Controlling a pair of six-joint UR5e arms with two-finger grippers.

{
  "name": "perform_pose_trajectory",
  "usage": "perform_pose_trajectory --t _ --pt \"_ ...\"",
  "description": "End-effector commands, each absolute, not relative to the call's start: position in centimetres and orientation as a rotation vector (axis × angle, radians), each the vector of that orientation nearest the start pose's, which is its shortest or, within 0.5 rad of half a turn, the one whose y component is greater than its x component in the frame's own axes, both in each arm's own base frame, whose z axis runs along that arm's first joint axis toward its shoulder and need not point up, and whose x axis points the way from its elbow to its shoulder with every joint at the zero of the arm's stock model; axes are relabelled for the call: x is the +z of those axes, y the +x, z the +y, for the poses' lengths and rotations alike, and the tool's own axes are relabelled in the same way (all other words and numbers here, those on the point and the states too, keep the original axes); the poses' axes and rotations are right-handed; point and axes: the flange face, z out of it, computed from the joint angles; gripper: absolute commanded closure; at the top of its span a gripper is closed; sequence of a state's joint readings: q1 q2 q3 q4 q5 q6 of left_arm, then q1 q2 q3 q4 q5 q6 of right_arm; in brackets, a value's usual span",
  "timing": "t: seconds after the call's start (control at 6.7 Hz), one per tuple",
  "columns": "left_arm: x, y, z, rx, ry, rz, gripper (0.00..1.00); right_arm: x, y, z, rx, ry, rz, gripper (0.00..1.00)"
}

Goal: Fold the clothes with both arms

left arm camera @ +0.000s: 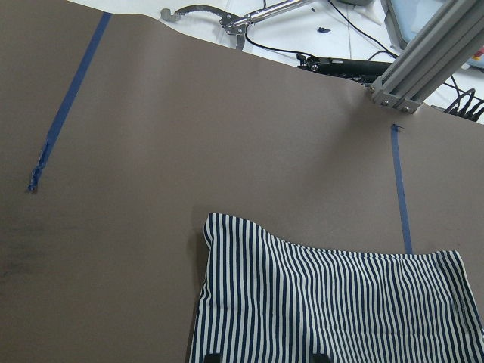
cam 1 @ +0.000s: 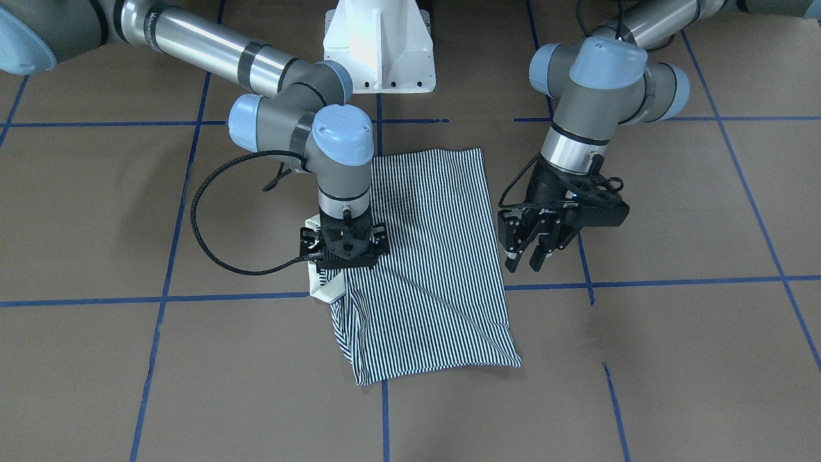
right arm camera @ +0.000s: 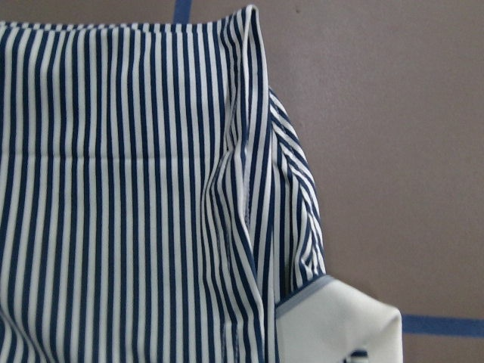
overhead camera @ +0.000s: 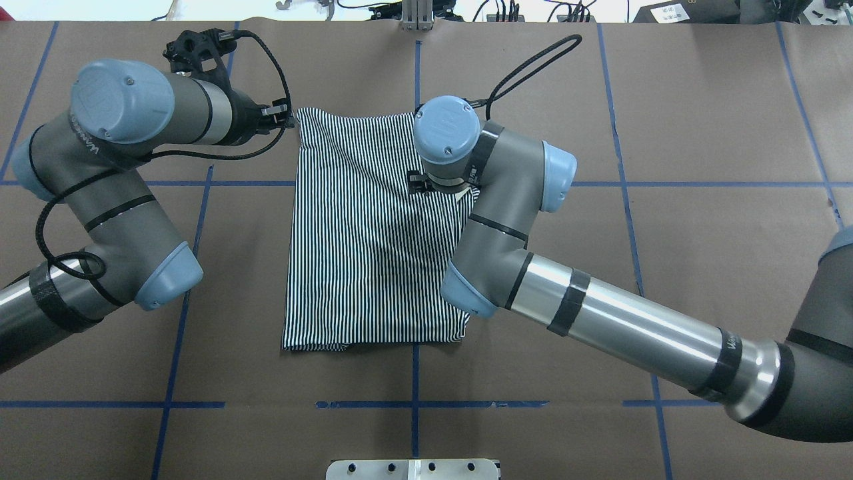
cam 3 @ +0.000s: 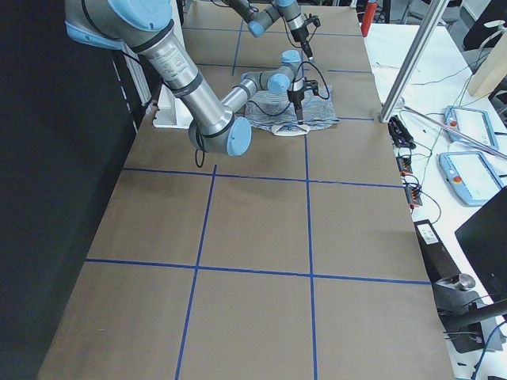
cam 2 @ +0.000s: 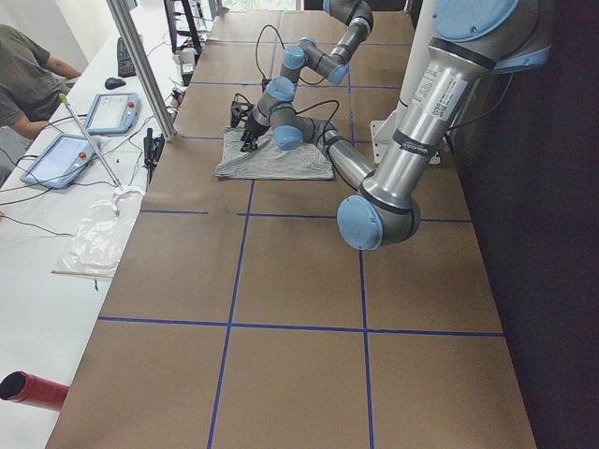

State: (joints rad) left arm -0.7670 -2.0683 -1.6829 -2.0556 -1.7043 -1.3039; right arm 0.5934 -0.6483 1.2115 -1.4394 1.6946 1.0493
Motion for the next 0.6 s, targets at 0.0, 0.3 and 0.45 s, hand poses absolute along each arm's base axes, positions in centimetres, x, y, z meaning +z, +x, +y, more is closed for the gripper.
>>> perform_pose_trajectory --t 0.0,0.3,0.45 --pt "26.8 39.0 -54.3 -0.376 0.438 1.015 0.5 24.4 -61.5 -59.4 0.055 0.271 -0.623 0.0" --pt "26.8 39.0 -54.3 -0.376 0.438 1.015 0.5 27.2 -58.0 -63.6 0.021 0.29 -0.561 0.0" --pt "26.8 39.0 -54.3 -0.376 0.438 1.015 0.5 26.5 -55.5 -65.6 0.002 0.292 -0.579 0.0"
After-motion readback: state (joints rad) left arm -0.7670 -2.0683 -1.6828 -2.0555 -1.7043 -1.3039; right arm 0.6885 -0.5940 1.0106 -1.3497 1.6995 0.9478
